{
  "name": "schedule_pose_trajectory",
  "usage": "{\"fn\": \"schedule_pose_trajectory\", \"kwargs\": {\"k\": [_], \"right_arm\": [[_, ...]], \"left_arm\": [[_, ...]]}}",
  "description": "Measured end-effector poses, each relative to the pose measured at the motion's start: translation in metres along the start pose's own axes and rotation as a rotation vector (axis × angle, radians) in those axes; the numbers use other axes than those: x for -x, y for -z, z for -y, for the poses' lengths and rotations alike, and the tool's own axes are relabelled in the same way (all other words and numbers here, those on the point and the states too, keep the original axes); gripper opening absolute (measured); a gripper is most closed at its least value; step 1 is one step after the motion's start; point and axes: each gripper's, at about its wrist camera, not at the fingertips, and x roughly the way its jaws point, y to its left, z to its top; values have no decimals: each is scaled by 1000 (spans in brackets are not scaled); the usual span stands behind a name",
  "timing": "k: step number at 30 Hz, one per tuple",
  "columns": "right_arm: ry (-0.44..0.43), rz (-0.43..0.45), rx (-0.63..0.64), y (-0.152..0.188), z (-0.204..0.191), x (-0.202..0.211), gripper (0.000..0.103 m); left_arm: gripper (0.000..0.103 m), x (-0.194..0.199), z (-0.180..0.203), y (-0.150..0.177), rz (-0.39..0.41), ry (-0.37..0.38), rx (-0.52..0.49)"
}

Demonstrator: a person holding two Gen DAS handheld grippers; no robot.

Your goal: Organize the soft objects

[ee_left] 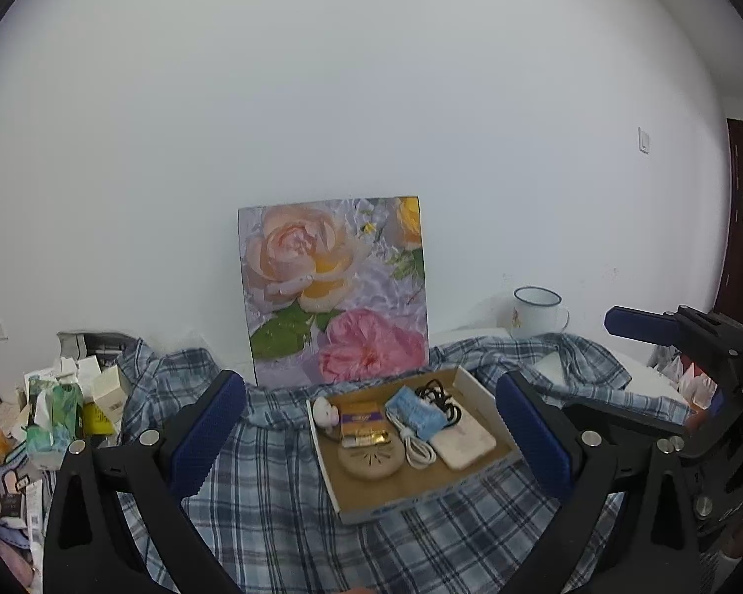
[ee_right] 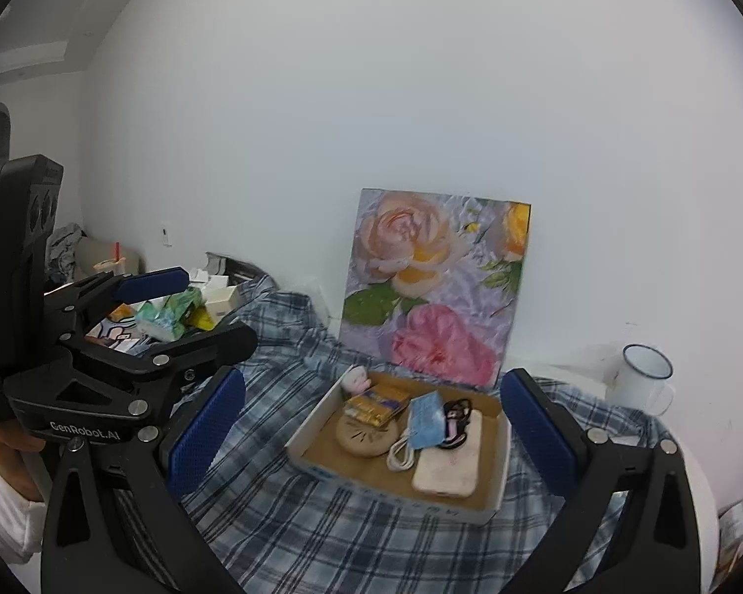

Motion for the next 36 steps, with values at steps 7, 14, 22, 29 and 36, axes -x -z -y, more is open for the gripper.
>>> {"fn": "schedule_pose_trajectory", "kwargs": {"k": [7,14,22,29,36], "right_arm": [[7,-17,-9,23,-4,1,103],[21,-50,-33,44,1,2,103],[10,-65,-62,69,5,-1,103],[27,-8,-94,94,9,-8,103],[58,-82,-98,119,10,-33,103]], "left_arm": [[101,-6,3,25,-22,32,19],[101,-12,15,46,-29,42,2],[101,-21,22,66,-46,58,-1],[101,-40,24,87,-82,39,-20],[99,-58,26,115,-106,-27,-35]]}}
